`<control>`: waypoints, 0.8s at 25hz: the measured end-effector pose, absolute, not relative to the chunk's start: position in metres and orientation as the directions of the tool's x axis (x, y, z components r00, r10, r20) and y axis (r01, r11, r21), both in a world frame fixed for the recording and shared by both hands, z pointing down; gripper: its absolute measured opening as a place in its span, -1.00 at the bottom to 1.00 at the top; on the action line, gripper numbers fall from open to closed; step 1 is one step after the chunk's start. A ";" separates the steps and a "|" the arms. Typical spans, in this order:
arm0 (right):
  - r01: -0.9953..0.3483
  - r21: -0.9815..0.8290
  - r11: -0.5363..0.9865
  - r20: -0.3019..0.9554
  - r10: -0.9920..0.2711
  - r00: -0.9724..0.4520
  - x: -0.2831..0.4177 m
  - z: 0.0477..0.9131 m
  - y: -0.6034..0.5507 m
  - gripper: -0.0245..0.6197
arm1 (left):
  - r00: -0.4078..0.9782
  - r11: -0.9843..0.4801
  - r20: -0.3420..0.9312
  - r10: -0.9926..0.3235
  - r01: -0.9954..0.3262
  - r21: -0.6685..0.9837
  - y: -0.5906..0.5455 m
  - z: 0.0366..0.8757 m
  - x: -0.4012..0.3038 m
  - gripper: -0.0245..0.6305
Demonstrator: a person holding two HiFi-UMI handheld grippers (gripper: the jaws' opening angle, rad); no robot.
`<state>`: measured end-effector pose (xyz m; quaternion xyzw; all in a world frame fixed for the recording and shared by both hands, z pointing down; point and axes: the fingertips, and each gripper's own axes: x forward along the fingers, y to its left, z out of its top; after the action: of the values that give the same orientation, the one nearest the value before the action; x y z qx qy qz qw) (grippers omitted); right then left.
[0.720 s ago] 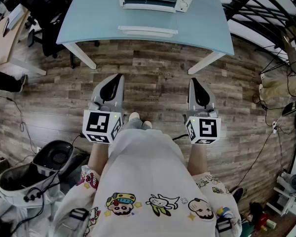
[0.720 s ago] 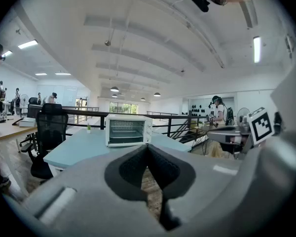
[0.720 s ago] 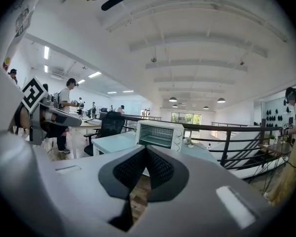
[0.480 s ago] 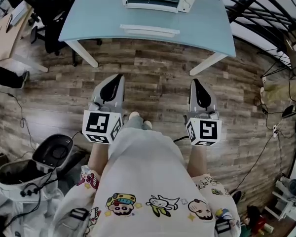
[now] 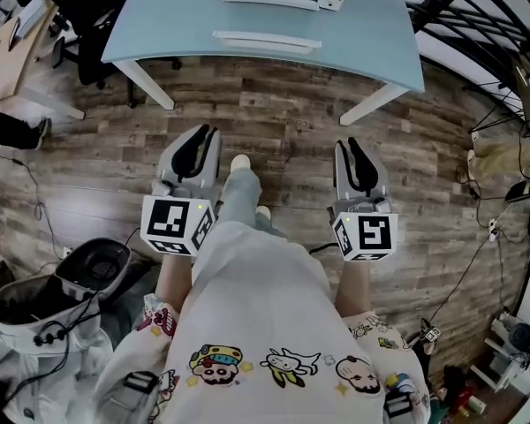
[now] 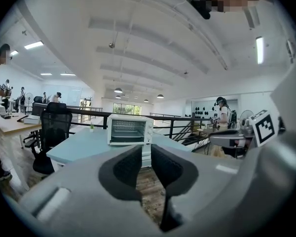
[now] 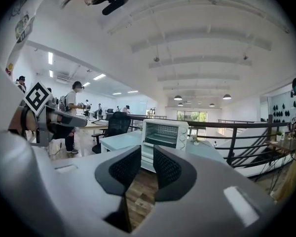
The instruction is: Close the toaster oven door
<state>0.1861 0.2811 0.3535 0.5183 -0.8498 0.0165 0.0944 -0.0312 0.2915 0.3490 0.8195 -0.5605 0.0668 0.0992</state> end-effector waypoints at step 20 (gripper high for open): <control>-0.888 0.067 0.455 0.140 -0.885 -0.443 0.127 0.339 0.111 -0.57 | 0.413 -0.401 0.196 -0.889 -0.911 0.096 0.121 0.348 -0.080 -0.72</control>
<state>0.1266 0.1109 0.3392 0.5218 -0.8495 0.0080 0.0776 -0.0796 0.1214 0.3479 0.8352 -0.5389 0.0567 0.0942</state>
